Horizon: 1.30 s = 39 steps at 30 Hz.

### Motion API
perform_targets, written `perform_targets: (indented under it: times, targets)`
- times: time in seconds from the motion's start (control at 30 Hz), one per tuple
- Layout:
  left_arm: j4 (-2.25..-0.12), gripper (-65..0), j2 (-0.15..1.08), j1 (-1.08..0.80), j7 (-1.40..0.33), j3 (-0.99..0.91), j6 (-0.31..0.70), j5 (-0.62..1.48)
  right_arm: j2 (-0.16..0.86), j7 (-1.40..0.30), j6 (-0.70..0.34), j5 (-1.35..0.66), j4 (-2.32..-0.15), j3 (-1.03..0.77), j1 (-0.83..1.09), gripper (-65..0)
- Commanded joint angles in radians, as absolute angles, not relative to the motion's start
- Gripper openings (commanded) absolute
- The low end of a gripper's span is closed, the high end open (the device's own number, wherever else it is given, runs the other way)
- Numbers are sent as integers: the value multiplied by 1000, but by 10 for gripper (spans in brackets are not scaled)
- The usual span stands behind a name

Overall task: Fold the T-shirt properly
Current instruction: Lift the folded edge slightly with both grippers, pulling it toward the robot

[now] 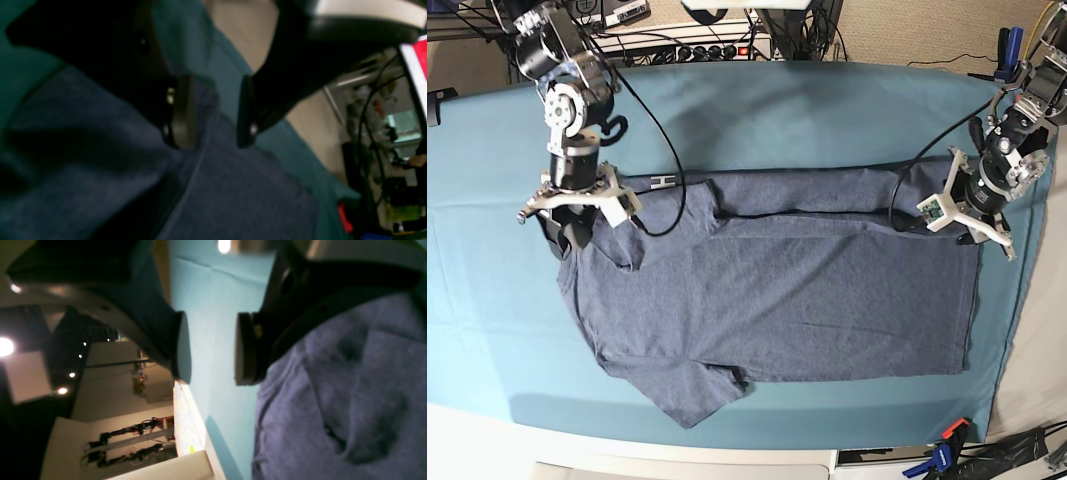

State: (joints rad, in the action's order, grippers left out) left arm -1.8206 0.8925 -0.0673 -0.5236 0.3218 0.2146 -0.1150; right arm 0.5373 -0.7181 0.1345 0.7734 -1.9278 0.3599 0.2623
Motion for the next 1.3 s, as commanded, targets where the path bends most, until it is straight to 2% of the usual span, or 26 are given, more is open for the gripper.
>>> perform_targets:
  times: [0.0,0.13,0.37,0.47,0.6,0.7,1.27]
  targets:
    - [-1843,-420,914,-53,-532,313,204,-110,561,-712,154,787,-1959,352,275,-423]
    - [-1867,-420,915,-64,-601,313,211,-96,603,-719,133,812,-1973,352,352,-423]
    - [-1921,-420,914,-178,-606,313,211,-93,684,-726,108,846,-1973,352,474,-422]
    - [-1951,-420,914,-226,-606,313,210,-93,698,-725,33,810,-1973,351,510,-422]
    - [-1971,-420,911,-255,-605,313,210,-111,695,-709,-128,676,-1973,352,518,-416]
    - [-1971,-420,912,-255,-605,313,210,-111,696,-707,-197,621,-1973,352,517,-416]
    - [-1971,-420,912,-255,-602,313,207,-111,695,-786,-230,538,-1967,351,426,-416]
